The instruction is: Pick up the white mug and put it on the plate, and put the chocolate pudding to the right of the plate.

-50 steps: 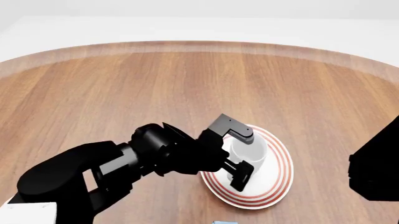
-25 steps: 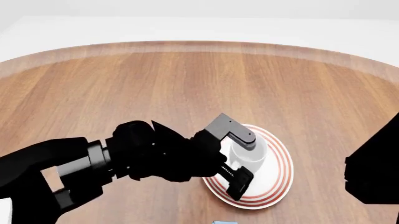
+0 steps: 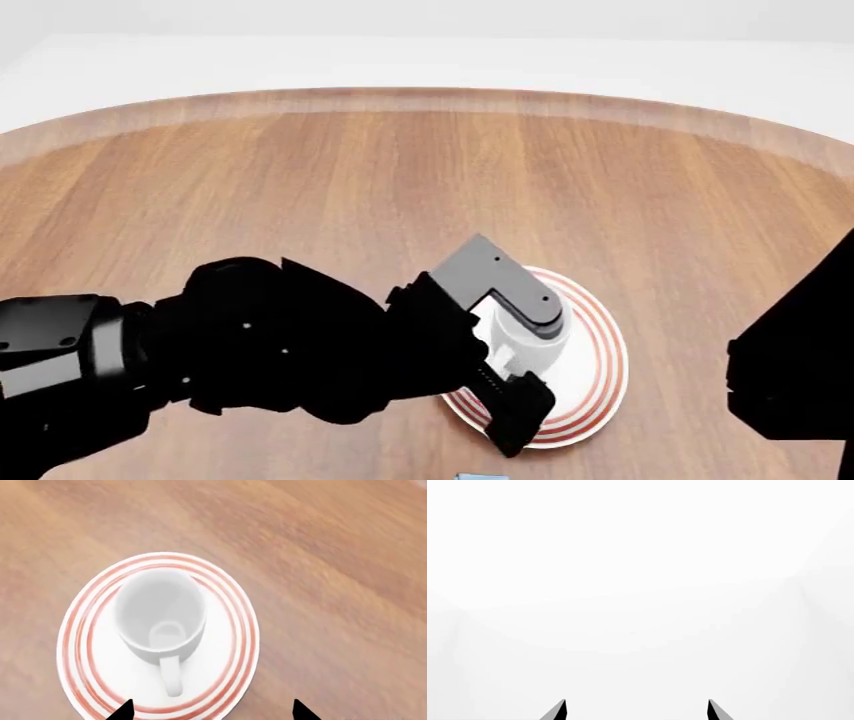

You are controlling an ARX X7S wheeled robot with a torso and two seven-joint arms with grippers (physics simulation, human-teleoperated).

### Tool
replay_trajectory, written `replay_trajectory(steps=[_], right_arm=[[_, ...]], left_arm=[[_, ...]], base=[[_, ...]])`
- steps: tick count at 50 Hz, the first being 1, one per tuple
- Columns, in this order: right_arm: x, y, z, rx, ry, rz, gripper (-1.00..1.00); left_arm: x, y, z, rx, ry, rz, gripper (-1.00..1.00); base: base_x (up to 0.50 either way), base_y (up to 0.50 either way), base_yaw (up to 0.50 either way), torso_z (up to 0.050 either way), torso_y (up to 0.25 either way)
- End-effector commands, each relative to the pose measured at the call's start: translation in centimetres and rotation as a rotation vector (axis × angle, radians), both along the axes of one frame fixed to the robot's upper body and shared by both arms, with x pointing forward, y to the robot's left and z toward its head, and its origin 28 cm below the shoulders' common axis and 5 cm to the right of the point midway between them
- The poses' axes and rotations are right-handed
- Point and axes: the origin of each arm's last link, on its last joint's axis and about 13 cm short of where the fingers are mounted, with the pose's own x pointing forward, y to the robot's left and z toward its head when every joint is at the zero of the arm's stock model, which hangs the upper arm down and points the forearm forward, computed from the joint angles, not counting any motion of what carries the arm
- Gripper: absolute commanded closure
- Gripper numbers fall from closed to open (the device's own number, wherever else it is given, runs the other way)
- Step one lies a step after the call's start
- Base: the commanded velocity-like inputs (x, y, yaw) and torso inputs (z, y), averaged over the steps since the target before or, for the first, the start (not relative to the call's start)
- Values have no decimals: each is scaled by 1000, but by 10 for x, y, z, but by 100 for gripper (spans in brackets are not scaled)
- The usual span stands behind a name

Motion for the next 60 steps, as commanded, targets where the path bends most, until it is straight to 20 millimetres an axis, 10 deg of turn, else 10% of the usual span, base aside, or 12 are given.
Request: replay_trajectory(steps=[1, 60], right_arm=[[1, -2, -2, -19, -13, -23, -100], [0, 4, -3, -31, -3, -2, -100]], left_arm=[[-17, 7, 20, -60, -94, -43, -100], [-77, 135, 50, -432, -538, 354, -100]], base=[[0, 0, 0, 0, 0], [0, 0, 0, 0, 0]])
